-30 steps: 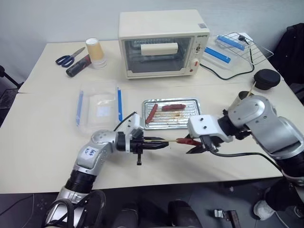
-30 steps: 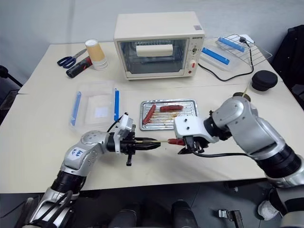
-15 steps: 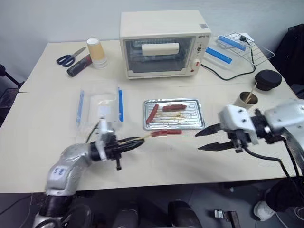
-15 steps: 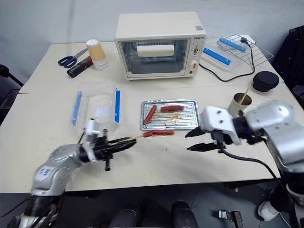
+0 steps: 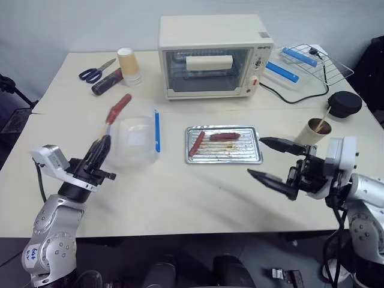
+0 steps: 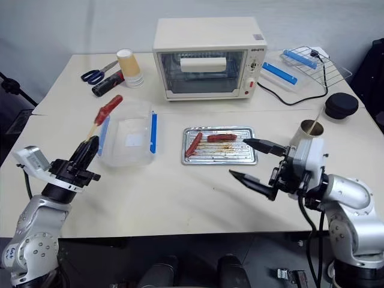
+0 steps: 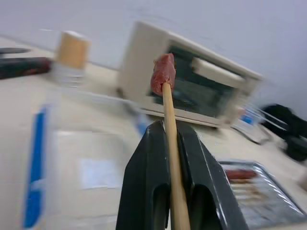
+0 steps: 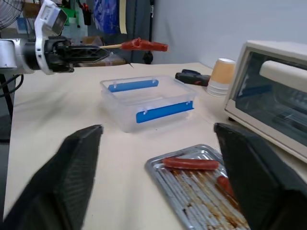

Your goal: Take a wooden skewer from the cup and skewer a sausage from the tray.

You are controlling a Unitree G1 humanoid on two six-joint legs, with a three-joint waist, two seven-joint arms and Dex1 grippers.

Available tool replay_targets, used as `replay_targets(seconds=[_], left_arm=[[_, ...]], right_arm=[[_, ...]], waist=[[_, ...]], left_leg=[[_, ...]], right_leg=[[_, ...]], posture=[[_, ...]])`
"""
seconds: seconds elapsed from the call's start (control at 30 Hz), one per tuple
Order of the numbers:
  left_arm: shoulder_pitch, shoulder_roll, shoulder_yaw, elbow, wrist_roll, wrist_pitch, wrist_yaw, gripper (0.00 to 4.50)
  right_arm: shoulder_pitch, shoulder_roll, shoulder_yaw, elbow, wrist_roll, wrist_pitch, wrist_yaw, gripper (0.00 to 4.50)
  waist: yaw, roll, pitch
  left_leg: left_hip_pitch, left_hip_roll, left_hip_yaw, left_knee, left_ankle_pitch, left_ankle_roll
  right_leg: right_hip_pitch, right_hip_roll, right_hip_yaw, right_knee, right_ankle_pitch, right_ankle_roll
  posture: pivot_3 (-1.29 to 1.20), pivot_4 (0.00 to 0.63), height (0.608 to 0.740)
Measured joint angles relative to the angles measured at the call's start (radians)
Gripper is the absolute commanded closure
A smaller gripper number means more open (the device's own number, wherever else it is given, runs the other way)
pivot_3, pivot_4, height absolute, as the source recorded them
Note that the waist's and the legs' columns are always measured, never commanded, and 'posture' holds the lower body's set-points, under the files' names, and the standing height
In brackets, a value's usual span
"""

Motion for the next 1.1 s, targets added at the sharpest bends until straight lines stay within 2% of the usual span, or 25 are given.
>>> replay_targets(seconds=[0.1,0.2,0.3,0.5,0.57,0.6,0.73,0.87,0.93,1.1], left_arm=[[-0.061,-0.004,-0.020,0.008,0.058,0.008,0.139,4.50],[-0.107,0.002,-0.045,0.046,0.094,0.031,0.208,4.50],[-0.150,0.034,-0.122,0.118,0.170,0.063,0.242,4.50],[-0.226,0.026,-0.202,0.224,0.221,0.067,0.232,4.50],[-0.256,0.026,-0.214,0.260,0.238,0.059,0.233,3.94],[-0.263,0.025,-0.215,0.266,0.245,0.055,0.233,3.84],[-0.272,0.022,-0.207,0.275,0.254,0.043,0.231,2.61],[-0.215,0.073,-0.205,0.203,0.227,0.013,0.109,1.50],[-0.196,0.147,-0.199,0.164,0.190,-0.009,-0.013,1.50],[-0.105,0.437,-0.218,0.134,0.157,-0.090,-0.452,1.50]], right_arm=[[-0.024,0.029,0.007,0.000,-0.013,-0.057,-0.067,0.05],[-0.039,0.021,0.007,0.000,-0.013,-0.067,-0.092,0.05],[-0.050,0.009,0.007,0.001,-0.013,-0.077,-0.111,0.05],[-0.062,0.002,0.023,0.000,-0.007,-0.078,-0.154,0.05],[-0.060,0.002,0.036,0.000,-0.007,-0.078,-0.163,0.00],[-0.060,0.002,0.043,0.000,-0.007,-0.078,-0.166,0.00],[-0.053,-0.012,0.055,-0.013,0.003,-0.073,-0.178,0.00],[-0.028,-0.051,0.044,-0.034,0.019,-0.064,-0.176,0.00],[-0.013,-0.071,0.039,-0.034,0.023,-0.058,-0.171,0.00],[0.072,-0.156,0.006,-0.034,0.047,-0.056,-0.096,0.00]], waist=[[-0.001,-0.001,-0.001],[-0.001,-0.001,-0.001],[-0.001,-0.001,-0.001],[-0.003,-0.001,-0.001],[-0.003,-0.001,-0.001],[-0.003,-0.001,-0.001],[-0.003,-0.001,-0.001],[-0.003,-0.001,-0.001],[-0.002,-0.001,-0.001],[-0.004,-0.001,-0.001]], left_leg=[[0.001,0.000,0.000,0.000,0.001,0.000],[0.002,0.000,0.000,-0.001,0.001,0.000],[0.001,0.000,0.000,-0.002,0.001,0.000],[0.001,0.001,0.000,-0.002,0.001,0.000],[0.001,0.001,0.001,-0.002,0.001,0.000],[0.001,0.001,0.001,-0.002,0.001,0.000],[0.001,0.001,0.001,-0.002,0.001,0.000],[0.001,0.001,0.001,-0.002,0.001,0.000],[0.001,0.001,0.001,-0.002,0.001,0.000],[0.002,0.001,0.001,-0.005,0.001,0.000]], right_leg=[[0.001,0.001,0.000,0.000,0.001,0.000],[0.000,0.001,0.000,0.001,0.001,0.000],[0.000,0.001,0.001,0.000,0.001,0.000],[-0.001,0.001,0.000,0.000,0.001,0.000],[-0.001,0.001,0.000,0.000,0.001,0.000],[-0.001,0.001,0.000,0.000,0.001,0.000],[-0.001,0.001,0.001,0.000,0.001,0.000],[-0.001,0.001,0.001,0.000,0.001,0.000],[-0.001,0.001,0.000,-0.001,0.001,0.000],[0.000,0.000,0.001,-0.003,0.001,-0.001]], posture=[[0.00,0.150,0.740],[0.00,0.150,0.740],[0.00,0.150,0.740],[0.00,0.150,0.740],[0.00,0.150,0.740],[0.00,0.150,0.740],[0.00,0.150,0.740],[0.00,0.150,0.740],[0.00,0.150,0.740],[0.00,0.150,0.740]])
